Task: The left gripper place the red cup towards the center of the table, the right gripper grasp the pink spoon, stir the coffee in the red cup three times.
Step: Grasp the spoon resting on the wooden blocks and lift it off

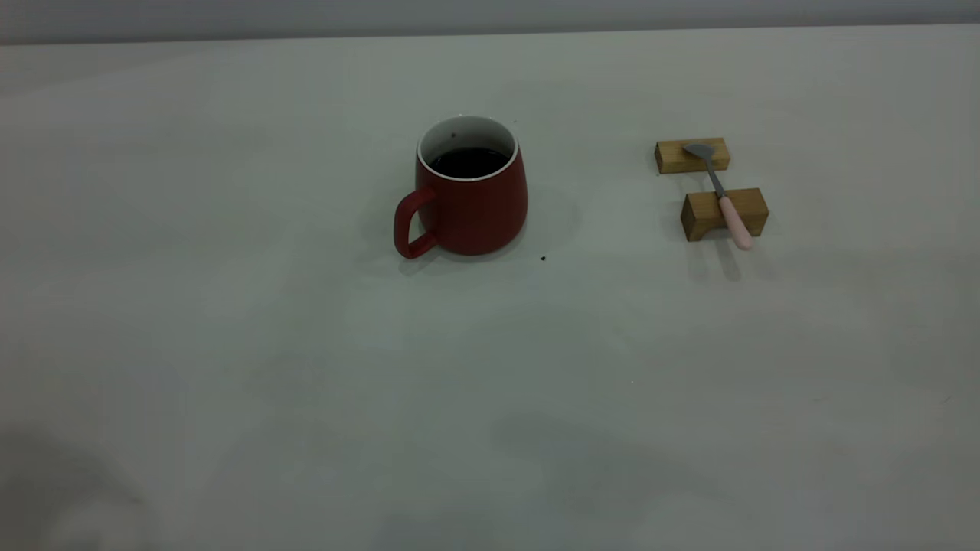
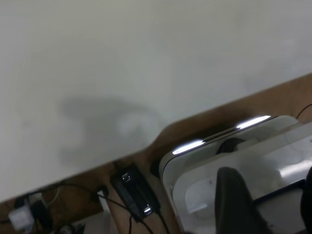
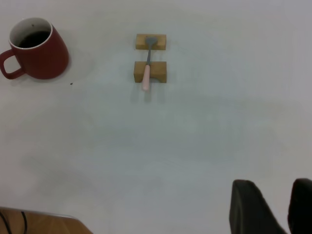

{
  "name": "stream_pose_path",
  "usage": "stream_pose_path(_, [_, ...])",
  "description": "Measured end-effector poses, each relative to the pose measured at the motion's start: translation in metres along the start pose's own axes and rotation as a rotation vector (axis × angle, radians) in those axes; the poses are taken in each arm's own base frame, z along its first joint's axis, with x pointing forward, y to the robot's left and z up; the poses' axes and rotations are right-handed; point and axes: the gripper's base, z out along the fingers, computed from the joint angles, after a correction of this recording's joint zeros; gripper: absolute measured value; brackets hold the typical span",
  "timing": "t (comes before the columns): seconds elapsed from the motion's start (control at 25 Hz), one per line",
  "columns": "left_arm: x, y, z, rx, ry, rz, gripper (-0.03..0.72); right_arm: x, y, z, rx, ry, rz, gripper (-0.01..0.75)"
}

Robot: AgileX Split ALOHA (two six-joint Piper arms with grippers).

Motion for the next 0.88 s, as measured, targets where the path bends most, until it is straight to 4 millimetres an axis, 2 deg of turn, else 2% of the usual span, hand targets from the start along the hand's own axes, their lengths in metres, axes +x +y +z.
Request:
stream_pose_path(0.2, [0.054,0.001,0.014,-0.056,-0.045,-0.026,0.407,0.000,0.000,0.000,0.000,0.000,0.000,0.240])
stream_pose_path(0.4, [0.092,0.005,0.026,-0.125,-0.137,-0.093,0.407,0.000,0.000,0.000,0.000,0.000,0.000,0.240])
stream_pose_path(0.72, [0.122,0.001,0.011,-0.158,-0.386,-0.081,0.407,0.000,0.001,0.000,-0.007,0.000,0.003,0.240])
stream_pose_path(0.88, [0.137,-0.002,0.006,-0.194,-0.500,-0.118,0.407,-0.002,0.007,0.000,-0.077,-0.018,0.054,0.240])
